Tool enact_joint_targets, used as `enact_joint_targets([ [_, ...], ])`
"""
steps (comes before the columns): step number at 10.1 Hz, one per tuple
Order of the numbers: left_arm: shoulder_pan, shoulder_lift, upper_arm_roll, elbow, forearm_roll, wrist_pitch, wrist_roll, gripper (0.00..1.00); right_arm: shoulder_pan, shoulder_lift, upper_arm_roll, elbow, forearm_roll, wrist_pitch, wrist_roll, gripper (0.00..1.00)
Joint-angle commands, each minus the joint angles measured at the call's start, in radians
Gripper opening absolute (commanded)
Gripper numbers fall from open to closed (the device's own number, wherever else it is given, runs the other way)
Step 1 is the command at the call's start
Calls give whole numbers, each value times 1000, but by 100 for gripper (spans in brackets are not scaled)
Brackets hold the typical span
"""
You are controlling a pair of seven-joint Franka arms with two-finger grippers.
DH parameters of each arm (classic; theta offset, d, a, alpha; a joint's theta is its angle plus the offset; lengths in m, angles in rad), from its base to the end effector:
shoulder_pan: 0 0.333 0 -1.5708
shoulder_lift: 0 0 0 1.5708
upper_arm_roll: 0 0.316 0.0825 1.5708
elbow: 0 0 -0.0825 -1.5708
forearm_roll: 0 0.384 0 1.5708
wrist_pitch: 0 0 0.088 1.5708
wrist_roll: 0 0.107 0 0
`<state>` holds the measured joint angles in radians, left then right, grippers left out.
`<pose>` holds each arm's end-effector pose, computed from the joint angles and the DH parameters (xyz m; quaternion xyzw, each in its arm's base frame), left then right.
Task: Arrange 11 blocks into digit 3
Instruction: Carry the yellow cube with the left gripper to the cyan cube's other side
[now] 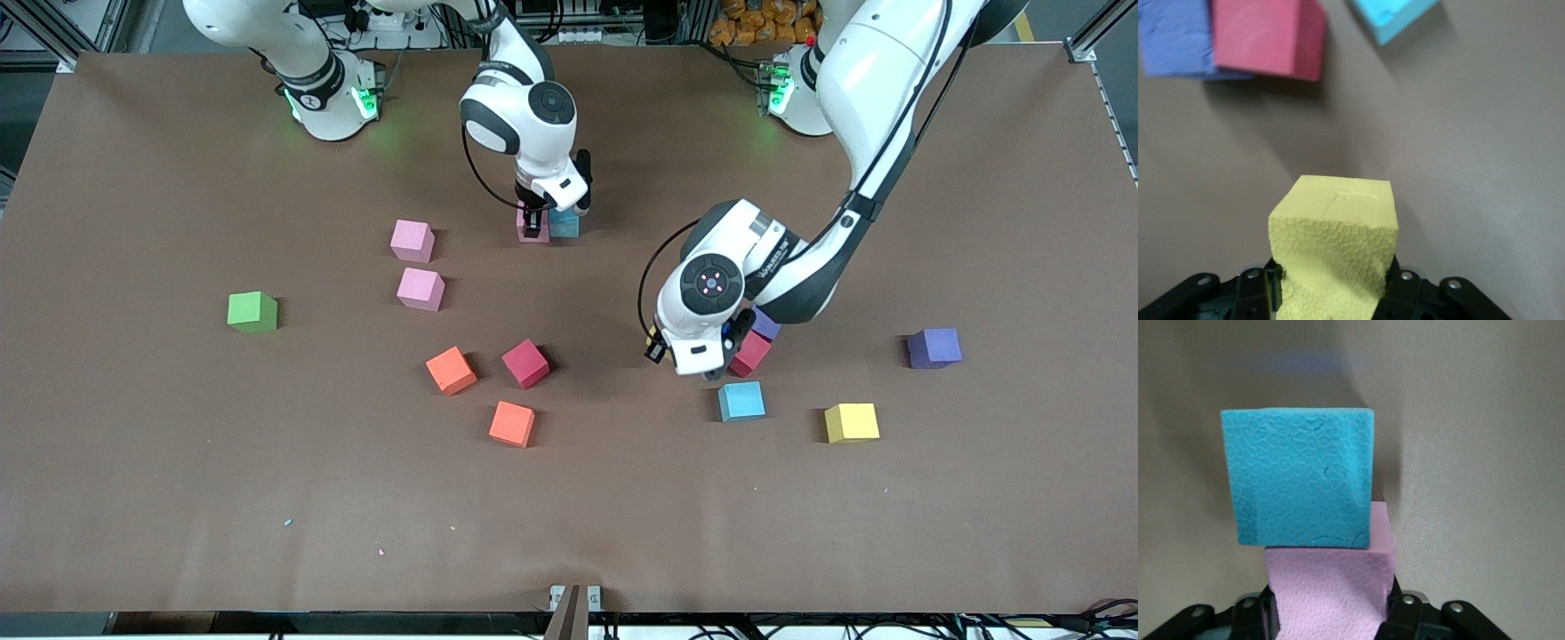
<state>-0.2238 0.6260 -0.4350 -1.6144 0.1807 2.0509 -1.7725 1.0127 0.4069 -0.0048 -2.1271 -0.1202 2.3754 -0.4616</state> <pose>0.5602 -0.3755 0.2762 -0.8558 -0.5109 0.0687 0.0421 0.2988 0.4711 0.2029 0.7071 0.7016 -0.0656 0.0589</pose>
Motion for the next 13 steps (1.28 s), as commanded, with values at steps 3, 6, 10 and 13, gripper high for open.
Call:
enact_joint_targets([
  [3, 17, -141, -50, -273, -21, 203, -494, 0, 20, 21, -3, 3, 17, 7, 12, 0],
  [6, 6, -160, -70, -384, -21, 334, -634, 0, 20, 18, 5, -19, 19, 34, 14, 0],
  [10, 4, -166, -128, -423, -21, 341, -777, 0, 18, 7, 5, -36, 19, 33, 12, 0],
  [13, 6, -167, -136, -412, -21, 342, -820, 0, 17, 0, 6, -56, 19, 47, 12, 0],
])
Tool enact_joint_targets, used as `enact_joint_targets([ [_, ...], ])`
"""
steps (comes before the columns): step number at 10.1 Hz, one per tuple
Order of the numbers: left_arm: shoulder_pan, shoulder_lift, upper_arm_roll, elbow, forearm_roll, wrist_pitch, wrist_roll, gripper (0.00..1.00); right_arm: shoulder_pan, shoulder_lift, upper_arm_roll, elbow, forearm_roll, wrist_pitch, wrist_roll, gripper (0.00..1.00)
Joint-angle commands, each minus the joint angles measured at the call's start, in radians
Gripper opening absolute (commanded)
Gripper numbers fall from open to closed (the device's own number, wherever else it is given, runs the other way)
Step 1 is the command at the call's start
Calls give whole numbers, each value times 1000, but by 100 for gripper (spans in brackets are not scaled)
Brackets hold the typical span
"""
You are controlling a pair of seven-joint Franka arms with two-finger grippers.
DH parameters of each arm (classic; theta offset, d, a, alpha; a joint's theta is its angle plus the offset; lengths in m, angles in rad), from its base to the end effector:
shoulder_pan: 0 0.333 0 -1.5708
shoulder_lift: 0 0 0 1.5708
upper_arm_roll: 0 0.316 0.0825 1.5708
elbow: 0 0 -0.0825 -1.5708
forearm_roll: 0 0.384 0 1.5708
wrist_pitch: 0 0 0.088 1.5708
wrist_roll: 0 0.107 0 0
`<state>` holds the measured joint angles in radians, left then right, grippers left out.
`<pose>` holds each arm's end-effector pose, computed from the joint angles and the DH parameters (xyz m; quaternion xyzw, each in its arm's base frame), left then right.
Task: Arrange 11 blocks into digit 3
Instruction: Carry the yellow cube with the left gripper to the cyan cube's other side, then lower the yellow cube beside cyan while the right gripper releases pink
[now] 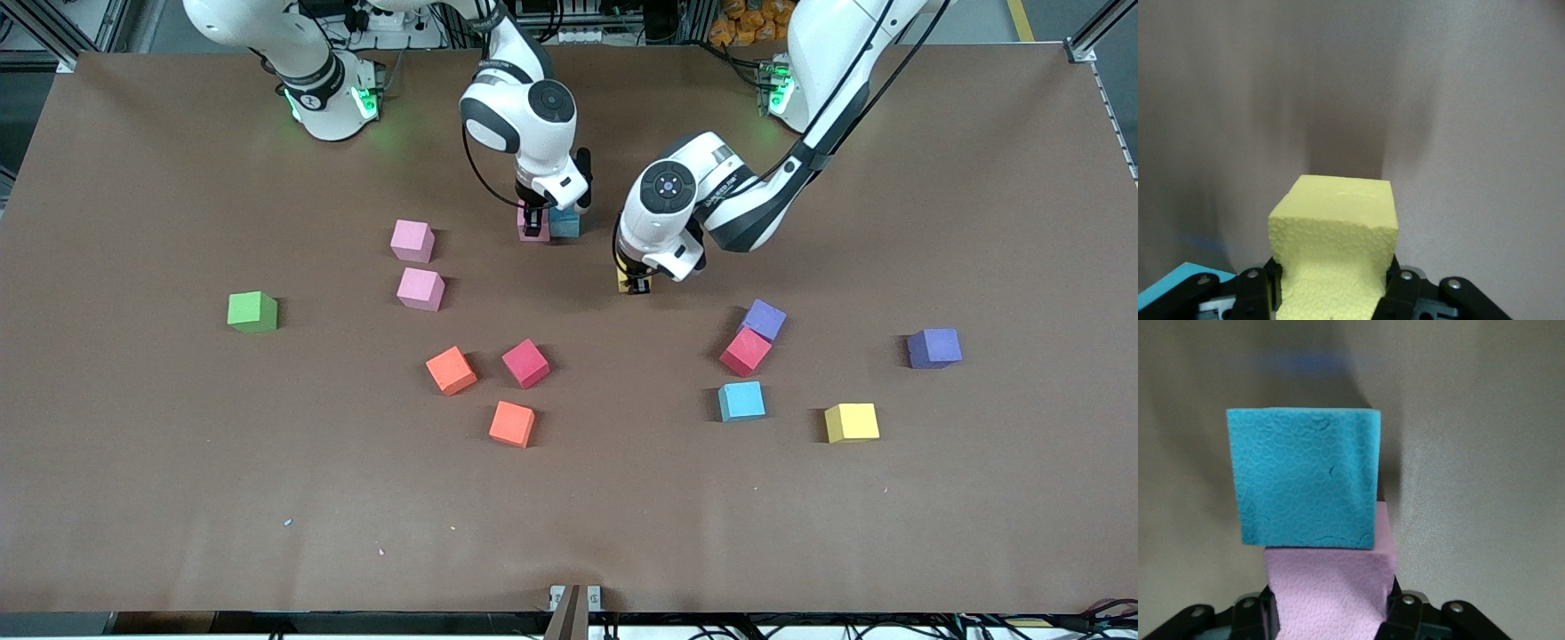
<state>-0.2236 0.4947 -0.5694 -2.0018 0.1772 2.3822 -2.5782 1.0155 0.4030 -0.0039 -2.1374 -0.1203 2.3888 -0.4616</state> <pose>0.4314 -0.4213 0.2420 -0.6564 -0.7511 0.0681 0.0202 0.2959 0.4707 0.2023 0.7057 0.7034 -0.0623 0.0575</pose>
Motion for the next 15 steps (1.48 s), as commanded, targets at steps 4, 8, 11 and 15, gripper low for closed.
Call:
enact_joint_targets([
  [4, -16, -22, -6, -37, -18, 11, -46, 0, 15, -9, 10, -59, 19, 35, 15, 0],
  [8, -31, -30, -7, -55, -16, 12, -79, 0, 17, -4, 13, -56, 57, 35, 15, 0],
  [11, -42, -51, -18, -150, -16, 127, -92, 0, 17, 0, 25, -53, 59, 35, 12, 0],
  [15, -40, -94, -35, -224, -13, 184, -106, 0, 17, 2, 25, -46, 59, 35, 8, 0],
])
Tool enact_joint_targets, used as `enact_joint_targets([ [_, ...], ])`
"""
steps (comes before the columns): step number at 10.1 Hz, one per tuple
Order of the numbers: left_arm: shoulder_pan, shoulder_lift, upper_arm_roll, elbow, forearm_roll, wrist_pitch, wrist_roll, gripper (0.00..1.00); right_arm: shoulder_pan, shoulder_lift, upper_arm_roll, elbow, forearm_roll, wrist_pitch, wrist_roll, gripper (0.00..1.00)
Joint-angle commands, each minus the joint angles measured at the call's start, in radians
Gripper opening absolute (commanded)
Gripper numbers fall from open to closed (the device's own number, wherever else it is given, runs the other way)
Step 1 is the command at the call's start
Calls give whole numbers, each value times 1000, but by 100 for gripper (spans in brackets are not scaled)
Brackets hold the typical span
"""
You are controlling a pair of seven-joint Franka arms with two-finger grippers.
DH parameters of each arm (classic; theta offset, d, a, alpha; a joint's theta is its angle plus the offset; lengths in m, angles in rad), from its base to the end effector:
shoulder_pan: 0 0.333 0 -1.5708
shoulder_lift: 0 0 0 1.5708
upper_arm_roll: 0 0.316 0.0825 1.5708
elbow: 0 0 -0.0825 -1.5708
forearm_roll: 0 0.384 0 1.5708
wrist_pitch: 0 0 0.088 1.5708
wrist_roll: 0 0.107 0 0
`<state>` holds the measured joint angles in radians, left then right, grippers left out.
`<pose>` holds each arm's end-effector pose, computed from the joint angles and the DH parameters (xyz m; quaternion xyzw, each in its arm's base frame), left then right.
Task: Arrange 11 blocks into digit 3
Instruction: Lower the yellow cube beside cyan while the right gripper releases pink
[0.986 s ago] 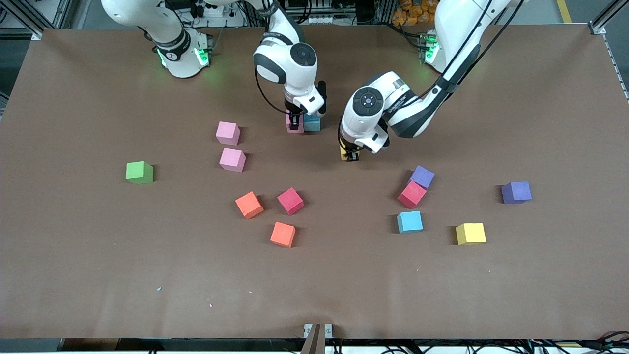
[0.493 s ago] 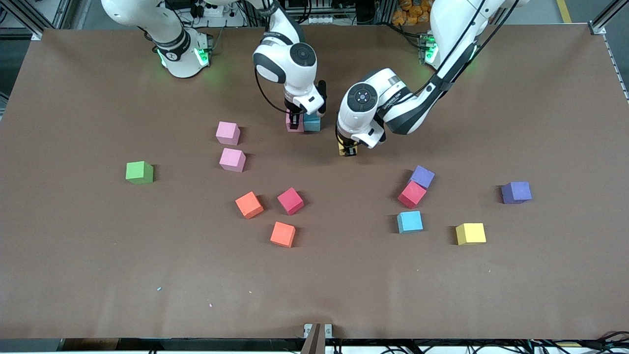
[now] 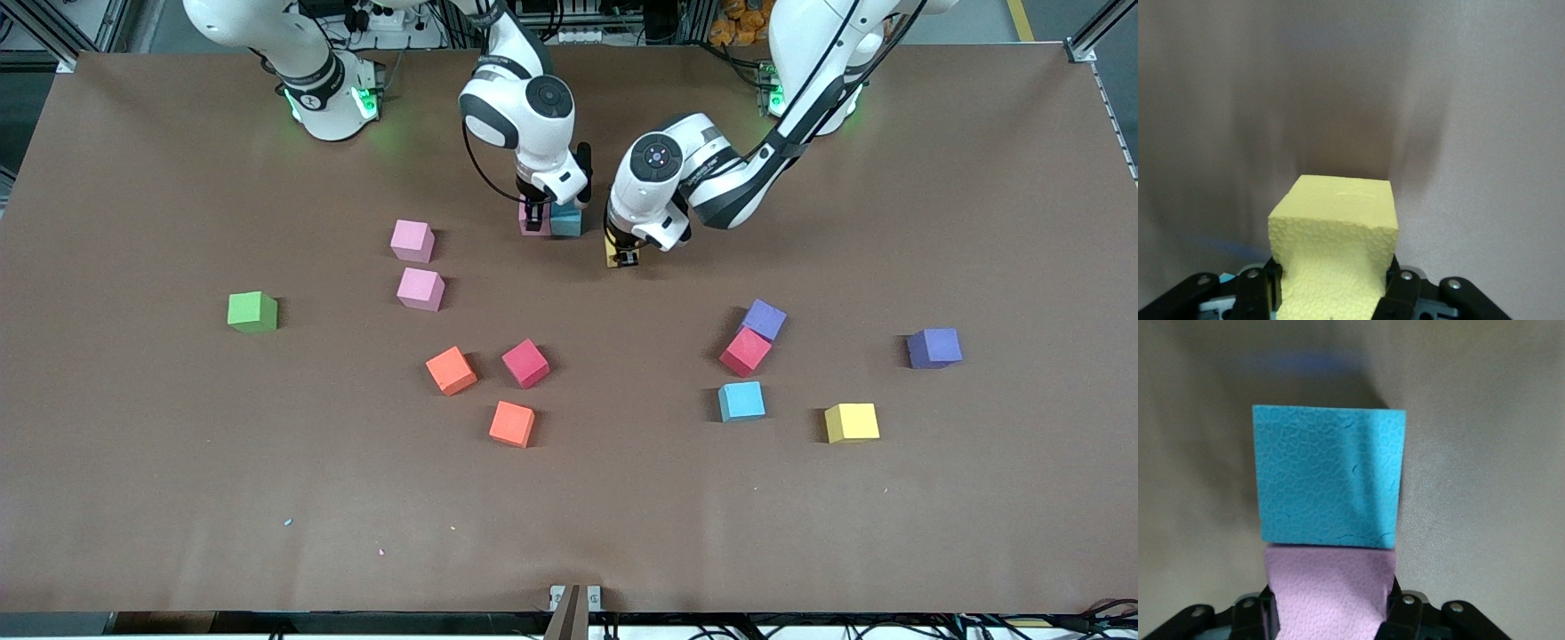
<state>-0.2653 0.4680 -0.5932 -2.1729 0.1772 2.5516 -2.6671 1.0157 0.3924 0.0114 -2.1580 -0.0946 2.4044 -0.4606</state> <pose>0.3634 -0.4292 0.2103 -0.6540 -0.7524 0.0774 0.0126 0.2856 0.4714 0.2020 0.7081 0.7018 -0.0623 0.0462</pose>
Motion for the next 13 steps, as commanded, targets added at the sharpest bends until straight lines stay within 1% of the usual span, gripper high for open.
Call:
enact_joint_targets([
  [1, 1, -72, -19, -62, -13, 31, -26, 0, 17, 13, 10, -23, 33, 18, 8, 4],
  [2, 0, -69, -20, -65, -13, 45, -36, 0, 17, 14, 10, -17, 33, 19, 8, 5],
  [4, 0, -63, -22, -96, -13, 125, -36, 0, 18, 16, 10, -14, 33, 19, 10, 18],
  [5, -2, -60, -22, -102, -8, 140, -34, 0, 17, 16, 10, -13, 33, 19, 10, 30],
  [6, -2, -61, -22, -101, -7, 139, -34, 0, 17, 16, 10, -13, 33, 19, 10, 32],
  [7, -2, -63, -23, -100, -7, 139, -34, 0, 17, 20, 10, -8, 33, 21, 5, 85],
  [8, -2, -65, -23, -100, -7, 141, -34, 0, 15, 23, 10, -6, 33, 24, 3, 100],
  [11, 0, -66, -23, -100, -7, 139, -34, 0, 15, 22, 10, -6, 33, 22, 8, 100],
  [13, -2, -68, -23, -100, -7, 139, -36, 0, 3, 2, 12, -8, 35, 6, 13, 100],
])
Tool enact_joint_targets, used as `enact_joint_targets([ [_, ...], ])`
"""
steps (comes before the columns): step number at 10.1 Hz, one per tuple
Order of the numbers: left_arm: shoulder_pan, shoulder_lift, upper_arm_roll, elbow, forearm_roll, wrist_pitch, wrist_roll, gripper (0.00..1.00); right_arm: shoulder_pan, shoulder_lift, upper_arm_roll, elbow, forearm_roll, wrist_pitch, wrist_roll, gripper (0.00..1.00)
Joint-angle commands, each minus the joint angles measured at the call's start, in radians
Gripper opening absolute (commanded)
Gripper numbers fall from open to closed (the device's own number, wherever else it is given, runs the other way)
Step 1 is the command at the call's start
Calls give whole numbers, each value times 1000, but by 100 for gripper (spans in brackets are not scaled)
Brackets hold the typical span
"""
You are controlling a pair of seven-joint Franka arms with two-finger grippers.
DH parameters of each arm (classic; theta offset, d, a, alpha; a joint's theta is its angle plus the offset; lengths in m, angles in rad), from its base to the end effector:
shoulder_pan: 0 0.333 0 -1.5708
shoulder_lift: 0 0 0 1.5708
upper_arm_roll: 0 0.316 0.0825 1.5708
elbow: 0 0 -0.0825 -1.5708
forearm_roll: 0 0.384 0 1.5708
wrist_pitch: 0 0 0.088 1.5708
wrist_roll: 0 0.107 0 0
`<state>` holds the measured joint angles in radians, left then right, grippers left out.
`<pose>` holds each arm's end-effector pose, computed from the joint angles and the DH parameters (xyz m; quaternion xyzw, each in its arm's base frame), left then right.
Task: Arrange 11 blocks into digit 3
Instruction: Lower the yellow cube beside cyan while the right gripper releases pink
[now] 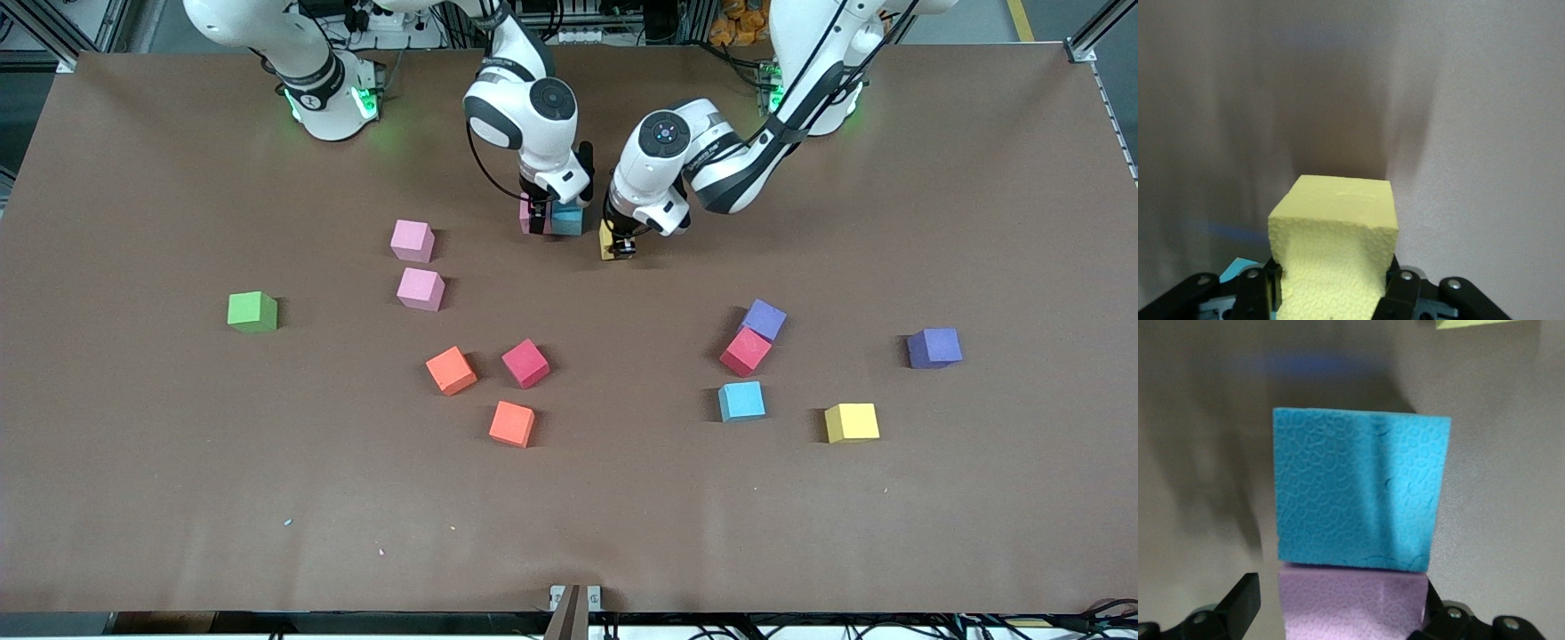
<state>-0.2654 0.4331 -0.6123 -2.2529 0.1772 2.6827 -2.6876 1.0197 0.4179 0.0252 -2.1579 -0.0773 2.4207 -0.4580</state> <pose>0.3424 -0.4294 0.2130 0.6545 0.7506 -0.0861 0.0274 0.2759 0.4753 0.1892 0.7074 0.7023 -0.0687 0.0396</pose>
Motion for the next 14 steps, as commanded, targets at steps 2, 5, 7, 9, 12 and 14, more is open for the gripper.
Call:
enact_joint_targets([
  [2, -2, -33, -10, -20, -7, 8, -15, 0, -13, -62, 1, -10, 34, -46, 12, 100],
  [5, -14, -28, -12, -19, -7, 9, -21, 0, -24, -163, -2, -11, 97, -182, -1, 100],
  [7, -29, -24, -10, -19, -7, 8, -21, 0, -65, -209, -4, -22, 97, -236, -8, 100],
  [9, -44, -24, -10, -20, -7, 8, -21, 0, -113, -240, -4, -42, 97, -265, -10, 100],
  [12, -75, -16, -7, -19, -7, 9, -24, 0, -217, -245, -7, -43, 97, -305, 2, 100],
  [14, -75, -10, -7, -17, -5, 9, -31, 0, -324, -238, -10, 4, 97, -389, 7, 100],
])
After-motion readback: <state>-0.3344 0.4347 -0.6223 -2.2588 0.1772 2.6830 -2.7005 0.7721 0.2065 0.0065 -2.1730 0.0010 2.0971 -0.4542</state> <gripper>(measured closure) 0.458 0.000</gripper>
